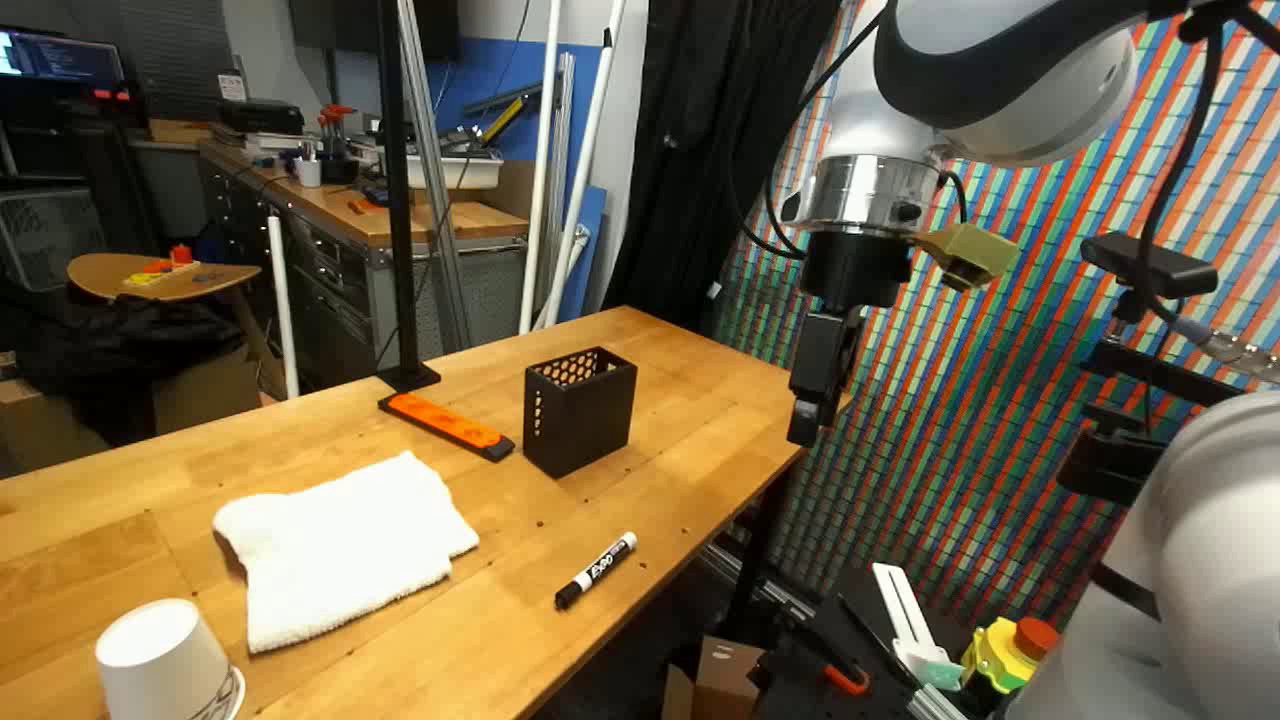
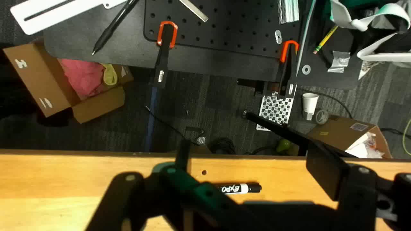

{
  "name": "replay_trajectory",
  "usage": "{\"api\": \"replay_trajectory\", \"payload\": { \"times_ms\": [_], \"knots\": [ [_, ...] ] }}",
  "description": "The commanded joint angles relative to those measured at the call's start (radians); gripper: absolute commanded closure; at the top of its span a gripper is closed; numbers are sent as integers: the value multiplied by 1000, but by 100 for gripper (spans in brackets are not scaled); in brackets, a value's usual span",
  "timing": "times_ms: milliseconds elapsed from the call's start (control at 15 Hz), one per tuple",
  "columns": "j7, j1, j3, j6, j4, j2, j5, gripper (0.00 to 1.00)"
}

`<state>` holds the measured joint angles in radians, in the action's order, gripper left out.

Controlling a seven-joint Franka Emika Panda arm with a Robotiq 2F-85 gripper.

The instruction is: Pick up the white towel from the table and put it in the black basket.

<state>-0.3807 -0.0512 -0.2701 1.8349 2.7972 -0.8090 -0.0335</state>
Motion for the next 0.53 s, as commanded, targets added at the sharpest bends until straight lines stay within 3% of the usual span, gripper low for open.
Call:
{"api": "replay_trajectory", "payload": {
  "times_ms": [0,467],
  "knots": [
    [-5,-9,9,-1,-1,3,6,7],
    [-5,-9,9,-1,-1,3,6,7]
  ]
}}
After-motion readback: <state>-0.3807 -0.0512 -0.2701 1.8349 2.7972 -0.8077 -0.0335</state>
